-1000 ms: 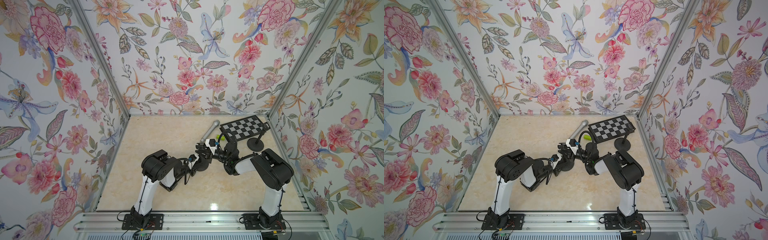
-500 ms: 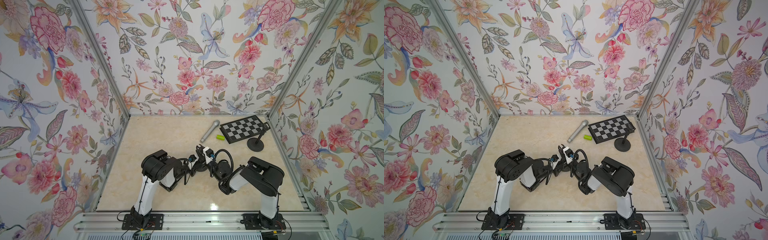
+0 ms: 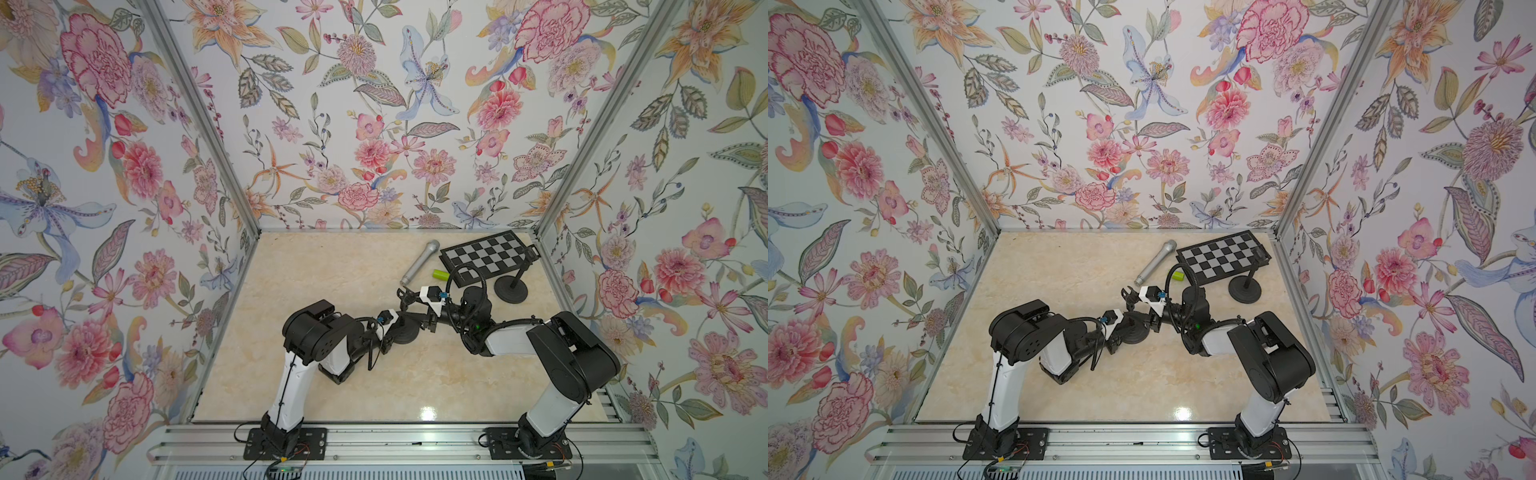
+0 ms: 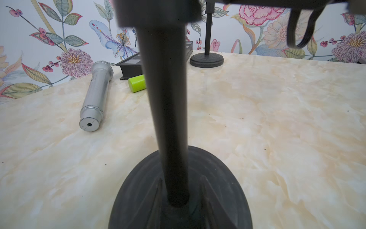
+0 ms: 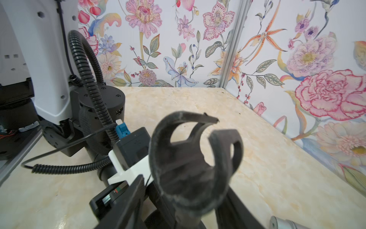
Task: Assemble a microphone stand
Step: Screw the microphone stand pole into the microphone stand base.
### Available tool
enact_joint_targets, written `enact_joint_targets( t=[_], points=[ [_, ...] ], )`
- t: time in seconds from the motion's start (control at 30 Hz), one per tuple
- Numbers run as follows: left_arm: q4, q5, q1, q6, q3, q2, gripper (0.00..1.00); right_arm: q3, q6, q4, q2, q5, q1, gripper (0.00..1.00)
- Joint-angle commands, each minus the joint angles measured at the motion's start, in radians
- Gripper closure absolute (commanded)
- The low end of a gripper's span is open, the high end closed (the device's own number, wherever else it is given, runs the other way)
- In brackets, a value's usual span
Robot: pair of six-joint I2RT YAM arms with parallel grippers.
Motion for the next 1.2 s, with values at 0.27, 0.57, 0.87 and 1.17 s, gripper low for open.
enact_joint_targets(
  t=[0.27,0.57,0.87,1.17],
  points=[
    [0.233,-0.013,-0.001,0.045,-0.036,0.072,0.68,0.078,0.124,0.032,0.115,-0.074,-0.033,0.72],
    [0.232,-0.033,-0.001,0.041,-0.035,0.077,0.68,-0.194,0.397,0.376,0.122,0.851,0.158,1.0],
    [0.233,-0.052,-0.001,0.04,-0.034,0.09,0.68,-0.181,0.291,0.38,0.157,1.082,0.428,1.0],
    [0.233,-0.035,-0.001,0.051,-0.04,0.083,0.68,-0.159,0.181,0.107,0.01,-0.064,0.031,0.5]
  ],
)
